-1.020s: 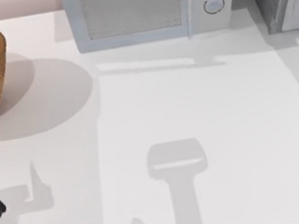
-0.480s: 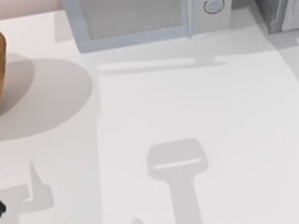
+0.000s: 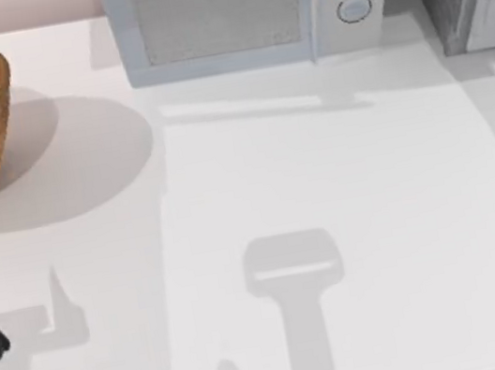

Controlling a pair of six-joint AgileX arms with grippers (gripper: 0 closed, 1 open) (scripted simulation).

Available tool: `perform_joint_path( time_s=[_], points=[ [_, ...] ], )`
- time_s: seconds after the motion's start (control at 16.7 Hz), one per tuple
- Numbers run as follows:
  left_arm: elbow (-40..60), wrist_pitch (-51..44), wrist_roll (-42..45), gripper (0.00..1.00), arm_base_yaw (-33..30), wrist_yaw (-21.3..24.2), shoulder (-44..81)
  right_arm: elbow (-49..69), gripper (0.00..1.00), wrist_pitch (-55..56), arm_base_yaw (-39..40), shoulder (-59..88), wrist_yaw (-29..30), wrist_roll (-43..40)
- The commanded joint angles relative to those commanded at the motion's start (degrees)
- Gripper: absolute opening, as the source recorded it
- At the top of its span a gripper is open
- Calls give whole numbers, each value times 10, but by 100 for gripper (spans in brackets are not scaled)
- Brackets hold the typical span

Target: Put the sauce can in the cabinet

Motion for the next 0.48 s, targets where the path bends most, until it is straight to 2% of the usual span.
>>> perform_joint_path(
  time_s=[0.12, 0.48],
  points=[
    [0, 0, 0, 100, 0, 0, 0, 0, 98, 0, 0, 0, 0, 0],
    [0, 0, 0, 100, 0, 0, 0, 0, 100, 0, 0, 0, 0, 0]
  ],
)
